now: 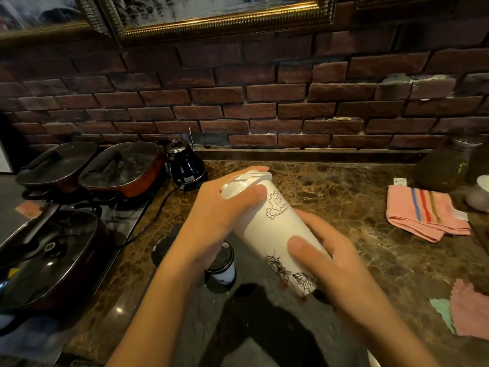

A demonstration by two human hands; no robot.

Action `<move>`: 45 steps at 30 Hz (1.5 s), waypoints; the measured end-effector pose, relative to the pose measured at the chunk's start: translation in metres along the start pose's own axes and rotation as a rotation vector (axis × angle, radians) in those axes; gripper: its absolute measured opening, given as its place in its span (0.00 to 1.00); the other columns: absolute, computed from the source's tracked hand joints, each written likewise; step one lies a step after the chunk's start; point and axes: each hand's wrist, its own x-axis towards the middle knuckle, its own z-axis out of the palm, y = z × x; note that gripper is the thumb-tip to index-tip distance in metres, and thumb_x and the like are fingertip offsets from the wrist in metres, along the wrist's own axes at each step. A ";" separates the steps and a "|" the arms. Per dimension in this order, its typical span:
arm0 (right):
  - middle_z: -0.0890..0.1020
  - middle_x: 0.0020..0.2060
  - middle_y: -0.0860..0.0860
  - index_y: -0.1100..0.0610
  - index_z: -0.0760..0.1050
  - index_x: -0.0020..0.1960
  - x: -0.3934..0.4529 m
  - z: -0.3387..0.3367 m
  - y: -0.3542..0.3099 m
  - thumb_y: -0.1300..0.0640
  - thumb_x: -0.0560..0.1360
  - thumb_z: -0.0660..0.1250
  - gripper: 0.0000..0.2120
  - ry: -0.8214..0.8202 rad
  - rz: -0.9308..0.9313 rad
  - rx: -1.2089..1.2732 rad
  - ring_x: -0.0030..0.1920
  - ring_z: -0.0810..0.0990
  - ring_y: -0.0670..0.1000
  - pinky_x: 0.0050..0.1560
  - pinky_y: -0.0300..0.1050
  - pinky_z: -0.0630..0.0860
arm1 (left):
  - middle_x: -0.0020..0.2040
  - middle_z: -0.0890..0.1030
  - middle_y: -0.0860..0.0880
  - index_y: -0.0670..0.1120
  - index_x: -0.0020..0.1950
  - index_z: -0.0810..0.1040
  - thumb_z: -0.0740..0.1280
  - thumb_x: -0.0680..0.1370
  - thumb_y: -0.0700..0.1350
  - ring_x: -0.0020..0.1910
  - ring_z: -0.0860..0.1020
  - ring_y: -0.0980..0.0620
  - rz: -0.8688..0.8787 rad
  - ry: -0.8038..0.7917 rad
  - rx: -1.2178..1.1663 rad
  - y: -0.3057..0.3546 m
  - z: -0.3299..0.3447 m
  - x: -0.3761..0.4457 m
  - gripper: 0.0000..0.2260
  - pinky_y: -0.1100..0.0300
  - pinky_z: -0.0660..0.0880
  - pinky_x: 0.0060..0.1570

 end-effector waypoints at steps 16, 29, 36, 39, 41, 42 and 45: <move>0.84 0.48 0.56 0.46 0.75 0.65 -0.004 0.004 0.005 0.46 0.68 0.72 0.26 -0.156 0.058 0.338 0.34 0.83 0.57 0.24 0.42 0.75 | 0.62 0.83 0.54 0.52 0.61 0.83 0.72 0.68 0.55 0.59 0.82 0.50 0.034 -0.065 0.054 0.003 -0.004 -0.001 0.22 0.52 0.78 0.54; 0.77 0.56 0.28 0.33 0.67 0.66 -0.008 0.010 -0.001 0.46 0.61 0.76 0.36 0.128 -0.190 -0.016 0.57 0.78 0.35 0.45 0.30 0.78 | 0.47 0.82 0.49 0.51 0.54 0.78 0.78 0.64 0.51 0.46 0.83 0.47 0.105 -0.138 -0.152 0.011 -0.001 -0.006 0.20 0.55 0.80 0.39; 0.82 0.46 0.65 0.48 0.75 0.66 -0.011 0.013 -0.005 0.44 0.65 0.79 0.32 -0.321 0.166 0.898 0.31 0.81 0.58 0.24 0.44 0.77 | 0.56 0.80 0.42 0.49 0.63 0.76 0.82 0.59 0.57 0.54 0.81 0.41 0.104 -0.102 -0.437 0.001 0.013 -0.015 0.35 0.44 0.79 0.48; 0.83 0.48 0.63 0.46 0.76 0.64 -0.011 0.015 -0.006 0.41 0.64 0.78 0.30 -0.259 0.157 0.870 0.32 0.82 0.60 0.24 0.44 0.77 | 0.56 0.81 0.42 0.49 0.63 0.76 0.82 0.59 0.56 0.54 0.81 0.42 0.095 -0.063 -0.461 0.002 0.014 -0.017 0.36 0.43 0.79 0.49; 0.85 0.50 0.55 0.40 0.74 0.62 -0.012 0.017 -0.013 0.38 0.60 0.77 0.32 -0.093 0.086 0.540 0.36 0.85 0.59 0.26 0.45 0.79 | 0.55 0.82 0.44 0.48 0.62 0.77 0.82 0.59 0.55 0.53 0.82 0.43 0.081 -0.023 -0.444 0.005 0.014 -0.019 0.35 0.47 0.82 0.47; 0.84 0.53 0.46 0.35 0.71 0.63 -0.013 0.017 -0.014 0.37 0.59 0.75 0.33 0.015 0.045 0.312 0.42 0.86 0.54 0.30 0.43 0.81 | 0.53 0.83 0.45 0.48 0.61 0.77 0.83 0.58 0.53 0.52 0.83 0.44 0.073 0.002 -0.424 0.006 0.015 -0.019 0.34 0.49 0.82 0.45; 0.71 0.57 0.24 0.25 0.59 0.63 -0.017 0.023 -0.016 0.35 0.56 0.70 0.38 0.156 -0.100 -0.190 0.57 0.76 0.34 0.42 0.37 0.82 | 0.48 0.84 0.48 0.49 0.56 0.78 0.80 0.60 0.48 0.47 0.84 0.48 0.065 0.058 -0.368 0.008 0.016 -0.020 0.26 0.54 0.81 0.41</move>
